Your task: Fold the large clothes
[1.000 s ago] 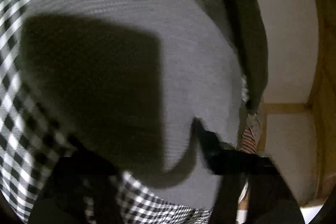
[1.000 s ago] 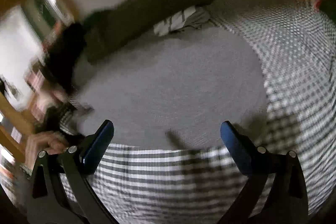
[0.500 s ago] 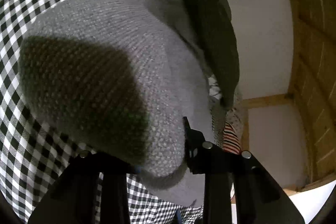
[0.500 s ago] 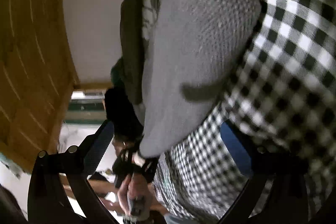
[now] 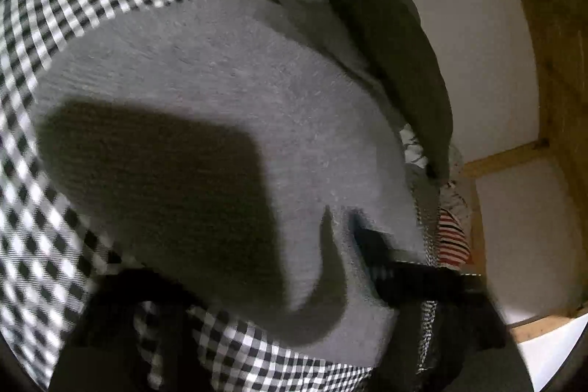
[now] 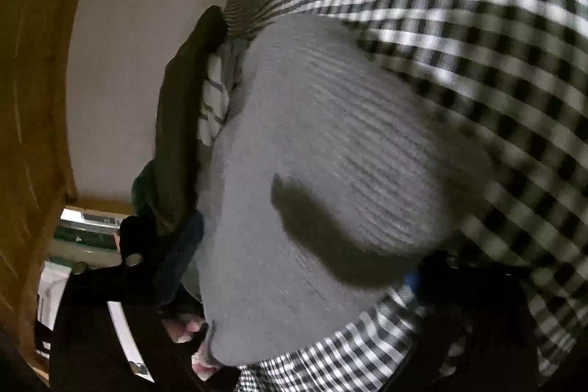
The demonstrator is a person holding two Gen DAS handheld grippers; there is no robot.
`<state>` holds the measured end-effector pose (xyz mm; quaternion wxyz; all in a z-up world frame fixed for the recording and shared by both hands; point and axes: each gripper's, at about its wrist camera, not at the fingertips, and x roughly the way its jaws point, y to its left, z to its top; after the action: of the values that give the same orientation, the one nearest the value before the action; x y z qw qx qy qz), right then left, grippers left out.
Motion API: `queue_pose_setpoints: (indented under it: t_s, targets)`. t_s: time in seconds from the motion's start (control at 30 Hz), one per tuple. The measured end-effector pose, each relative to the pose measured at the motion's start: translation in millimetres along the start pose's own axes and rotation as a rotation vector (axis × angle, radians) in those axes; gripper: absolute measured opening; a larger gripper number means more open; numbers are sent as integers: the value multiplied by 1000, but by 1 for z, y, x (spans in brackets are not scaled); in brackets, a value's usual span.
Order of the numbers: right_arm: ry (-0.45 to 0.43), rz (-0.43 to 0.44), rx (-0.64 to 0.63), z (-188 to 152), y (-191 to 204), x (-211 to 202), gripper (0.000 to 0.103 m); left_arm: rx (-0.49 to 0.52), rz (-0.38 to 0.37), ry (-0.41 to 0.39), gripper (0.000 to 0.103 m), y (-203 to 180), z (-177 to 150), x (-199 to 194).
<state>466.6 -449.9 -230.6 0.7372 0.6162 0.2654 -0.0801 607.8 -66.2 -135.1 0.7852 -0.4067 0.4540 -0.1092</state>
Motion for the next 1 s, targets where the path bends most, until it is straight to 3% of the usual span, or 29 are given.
queue_pose_setpoints:
  t_s: [0.07, 0.13, 0.2, 0.23, 0.27, 0.3, 0.4, 0.43, 0.47, 0.53, 0.6, 0.7, 0.73, 0.87, 0.9, 0.93, 0.97, 1.0]
  targets:
    - [-19, -2, -18, 3, 3, 1, 101, -27, 34, -34, 85, 7, 0, 2]
    - [-39, 19, -34, 8, 7, -1, 100, -30, 18, -57, 87, 10, 4, 3]
    - [-37, 47, -36, 13, 7, -4, 91, -56, -10, -58, 87, 15, 10, 3]
    - [-38, 45, -55, 14, 7, -7, 65, -78, -26, -62, 86, 19, 12, 1]
    - [-41, 26, -75, 18, 9, -11, 36, -96, -38, -67, 77, 22, 14, -2]
    - [-37, 30, -81, 21, 6, -16, 32, -102, -34, -67, 65, 25, 16, -6]
    - [39, 64, -78, 35, 6, -7, 35, -61, -8, -45, 57, 26, 22, -3]
    - [72, 72, -82, 36, 8, 0, 43, -70, -12, -34, 57, 28, 22, 2]
    - [79, 75, -70, 36, 7, 5, 63, -80, -19, -35, 63, 30, 21, 6]
    - [84, 96, -48, 32, 7, 15, 79, -53, -41, -44, 75, 24, 20, 9]
    - [61, 52, -77, 26, 15, 21, 79, -62, -35, -56, 78, 20, 21, 8]
    - [49, 57, -45, 24, 19, 19, 80, -141, -91, -102, 78, 27, 20, 1]
    - [54, 55, -18, 22, 18, 18, 89, -154, -103, -128, 78, 28, 19, -3]
    - [55, 80, -22, 6, 16, 15, 90, -167, -75, -173, 78, 32, 12, -5]
    - [47, 75, -42, 4, 18, 18, 87, -161, -60, -167, 69, 32, 12, -4]
    - [50, 59, -48, 4, 18, 21, 64, -154, -23, -162, 57, 30, 12, -2]
    - [50, 28, -53, 6, 18, 24, 32, -150, 18, -152, 39, 31, 12, -1]
    - [48, 8, -48, 10, 16, 26, 31, -150, 11, -141, 38, 31, 13, 0]
